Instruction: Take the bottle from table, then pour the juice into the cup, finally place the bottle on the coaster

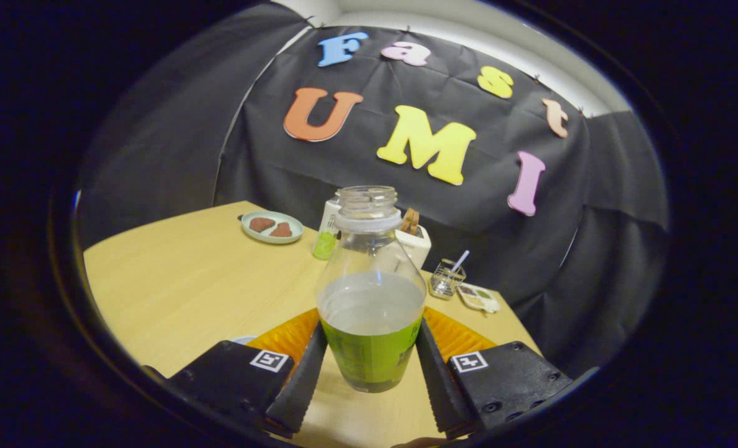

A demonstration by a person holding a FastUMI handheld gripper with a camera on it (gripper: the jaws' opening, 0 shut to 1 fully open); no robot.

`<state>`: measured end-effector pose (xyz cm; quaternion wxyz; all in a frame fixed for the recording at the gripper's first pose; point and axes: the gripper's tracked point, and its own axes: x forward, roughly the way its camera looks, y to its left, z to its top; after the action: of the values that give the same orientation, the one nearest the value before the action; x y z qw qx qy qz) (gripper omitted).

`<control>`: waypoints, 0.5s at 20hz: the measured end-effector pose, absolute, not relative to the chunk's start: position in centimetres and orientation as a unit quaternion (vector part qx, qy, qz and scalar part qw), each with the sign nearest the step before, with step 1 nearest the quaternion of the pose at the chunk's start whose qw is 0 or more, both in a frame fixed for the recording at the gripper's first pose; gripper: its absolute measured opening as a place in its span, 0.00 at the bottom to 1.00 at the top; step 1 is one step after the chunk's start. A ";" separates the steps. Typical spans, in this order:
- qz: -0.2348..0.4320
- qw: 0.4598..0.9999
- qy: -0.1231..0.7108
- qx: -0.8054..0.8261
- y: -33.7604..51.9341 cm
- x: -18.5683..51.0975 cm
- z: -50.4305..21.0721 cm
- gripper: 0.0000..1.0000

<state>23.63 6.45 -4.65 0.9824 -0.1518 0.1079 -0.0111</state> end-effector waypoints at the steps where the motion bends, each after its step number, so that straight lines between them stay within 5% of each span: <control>1: 0.004 0.986 0.113 -0.122 6.4 24.4 -5.1 0.80; 10: 0.000 0.981 0.159 -0.114 4.1 33.2 -7.9 0.81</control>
<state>33.21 4.14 -7.93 0.9807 -0.1142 0.1589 -0.0001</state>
